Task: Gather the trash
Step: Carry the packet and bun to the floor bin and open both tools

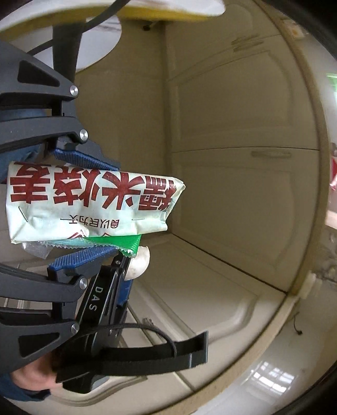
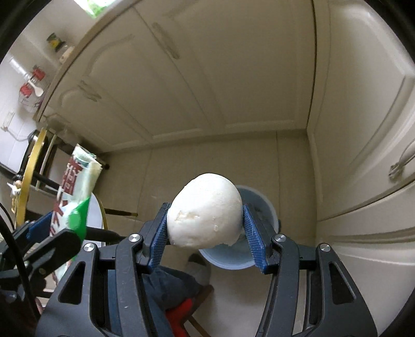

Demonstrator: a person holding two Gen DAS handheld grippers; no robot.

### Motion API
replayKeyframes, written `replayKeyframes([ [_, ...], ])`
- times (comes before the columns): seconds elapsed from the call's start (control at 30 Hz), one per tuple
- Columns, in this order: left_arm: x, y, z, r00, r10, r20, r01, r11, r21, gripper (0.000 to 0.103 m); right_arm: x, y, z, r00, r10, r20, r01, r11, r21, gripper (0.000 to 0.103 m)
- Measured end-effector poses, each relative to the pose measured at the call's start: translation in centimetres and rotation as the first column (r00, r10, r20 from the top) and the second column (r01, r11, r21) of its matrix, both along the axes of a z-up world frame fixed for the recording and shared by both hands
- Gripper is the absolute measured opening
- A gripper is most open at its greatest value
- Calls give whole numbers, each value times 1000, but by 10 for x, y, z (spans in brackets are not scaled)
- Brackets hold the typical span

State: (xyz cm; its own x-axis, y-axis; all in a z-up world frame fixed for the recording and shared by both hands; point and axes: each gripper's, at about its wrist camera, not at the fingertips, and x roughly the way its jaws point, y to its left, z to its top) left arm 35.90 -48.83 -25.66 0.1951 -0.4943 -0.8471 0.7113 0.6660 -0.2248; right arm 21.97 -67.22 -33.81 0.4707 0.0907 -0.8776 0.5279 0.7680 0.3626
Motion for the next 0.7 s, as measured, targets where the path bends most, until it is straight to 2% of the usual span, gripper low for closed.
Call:
replayKeyframes([
  [0.13,17,-16,-21,999,25,-35,-24,999,41,61,-1,-8,-19,999,-18,-26,19,999,30,57],
  [0.23,25,-22,-29,998,33,-52,-30,998,58,64,-1,-14,-28,998,-47,-31,49,998,50,66],
  [0.3,28,-23,-30,998,36,-52,-33,998,59,66,-3,-17,-32,997,-76,-26,78,995,63,88],
  [0.57,23,-17,-23,998,47,-32,-45,997,59,72,-15,-23,-31,989,-144,-25,145,987,74,103],
  [0.7,10,-12,-10,999,32,-2,-32,998,51,77,-18,-20,-22,989,-147,-24,148,987,58,103],
])
